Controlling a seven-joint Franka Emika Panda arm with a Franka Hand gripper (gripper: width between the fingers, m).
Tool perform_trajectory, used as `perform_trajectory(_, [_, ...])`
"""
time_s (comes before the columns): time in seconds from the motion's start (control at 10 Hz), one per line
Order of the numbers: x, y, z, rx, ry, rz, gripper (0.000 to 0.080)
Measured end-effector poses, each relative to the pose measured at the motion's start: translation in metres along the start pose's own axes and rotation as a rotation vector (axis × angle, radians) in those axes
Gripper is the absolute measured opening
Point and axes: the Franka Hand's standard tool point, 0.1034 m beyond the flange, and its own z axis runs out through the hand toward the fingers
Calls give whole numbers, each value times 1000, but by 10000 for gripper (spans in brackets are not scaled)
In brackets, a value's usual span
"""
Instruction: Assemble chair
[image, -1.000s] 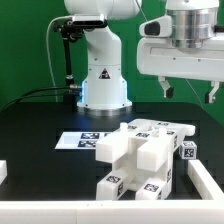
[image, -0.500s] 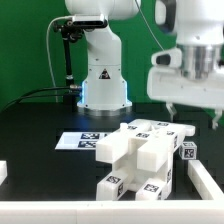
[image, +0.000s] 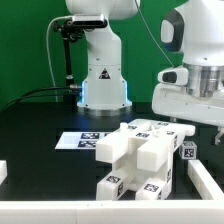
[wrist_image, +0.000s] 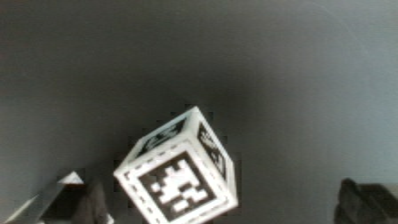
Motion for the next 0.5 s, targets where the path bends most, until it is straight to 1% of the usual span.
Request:
perform_trajectory(0.3, [0,0,0,0,0,-1,649])
perform_trajectory(0.4, [1,1,2,4,6,-6,649])
perform_trajectory(0.5, [1,7,9,12,29,-13,649])
